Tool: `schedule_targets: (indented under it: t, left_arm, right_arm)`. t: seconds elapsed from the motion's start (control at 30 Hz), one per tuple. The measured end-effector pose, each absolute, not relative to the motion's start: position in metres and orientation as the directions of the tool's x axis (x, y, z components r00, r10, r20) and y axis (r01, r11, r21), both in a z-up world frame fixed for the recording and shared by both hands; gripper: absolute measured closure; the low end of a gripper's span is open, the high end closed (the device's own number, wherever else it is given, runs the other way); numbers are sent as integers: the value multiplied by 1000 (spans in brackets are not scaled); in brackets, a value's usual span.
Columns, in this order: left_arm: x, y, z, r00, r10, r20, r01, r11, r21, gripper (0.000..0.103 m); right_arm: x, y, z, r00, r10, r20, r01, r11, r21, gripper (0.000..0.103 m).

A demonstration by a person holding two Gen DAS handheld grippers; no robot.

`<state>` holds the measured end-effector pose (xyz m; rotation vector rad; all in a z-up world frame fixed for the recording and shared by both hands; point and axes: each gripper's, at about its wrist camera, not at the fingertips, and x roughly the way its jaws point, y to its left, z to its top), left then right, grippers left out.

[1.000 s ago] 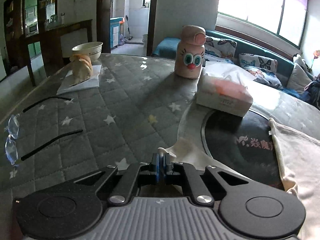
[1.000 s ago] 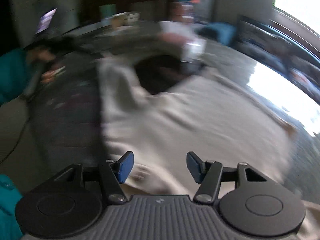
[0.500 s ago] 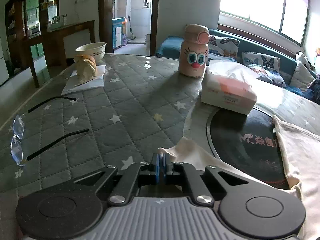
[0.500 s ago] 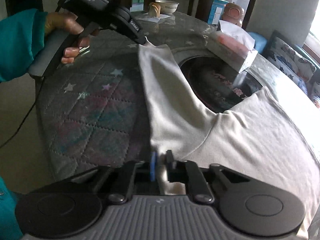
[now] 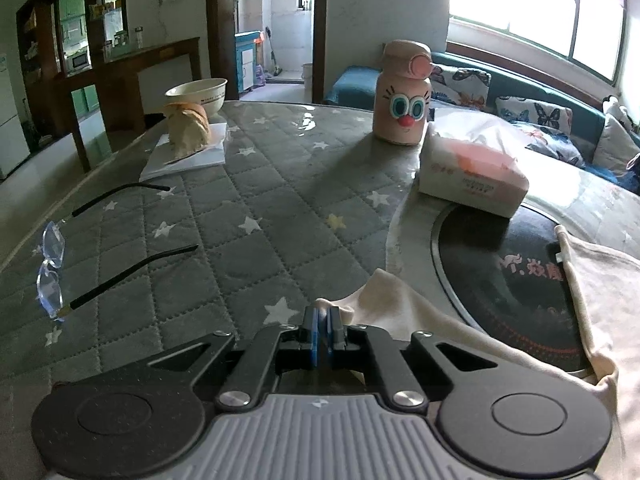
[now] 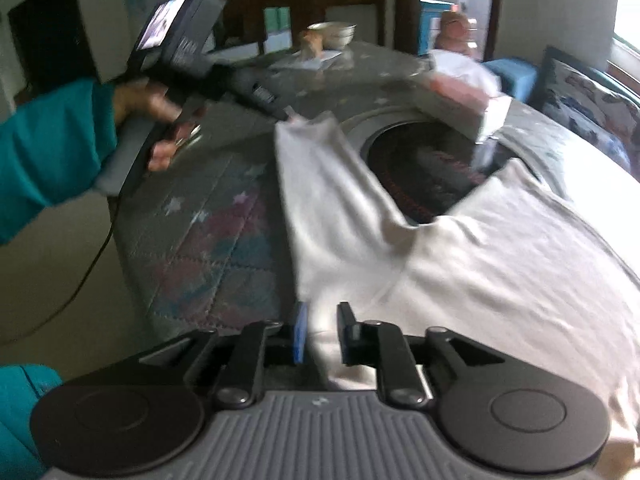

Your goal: Fold clothes

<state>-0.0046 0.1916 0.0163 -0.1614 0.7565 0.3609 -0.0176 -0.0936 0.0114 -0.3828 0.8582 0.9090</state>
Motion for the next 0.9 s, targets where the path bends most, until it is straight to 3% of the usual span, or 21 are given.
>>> schedule_targets:
  t: [0.03,0.1,0.2,0.4,0.67,0.9]
  left_arm:
    - [-5,192,16,666,266,-697,-382,924,-13,98]
    - [-7,193,17,661,277,-697,-394,919,-8,96]
    - [-11,189,21,663,279,-694,-396,918,-10,89]
    - [-21,151,36,718,198,-667,-297,954,-37,56]
    - [-34,58,49,773,-23,-634,-30,997,-72,43]
    - [-36,-29,42,742,-192,-642,206,977,-54,41]
  right_arm:
    - [-16,-102,11,338,518,-786,-798,600,53,79]
    - [-12,-119,11,364,495,-789,-766,641,48,67]
    - [-6,-144,10,402,457,-793,-715,698,40,66]
    - [6,-195,8,469,374,-800,-598,801,24,66]
    - [-16,-230,-7,482,307,-821,-564,826,-22,66]
    - [-28,-236,0,500,308,-809,-577,815,-46,65]
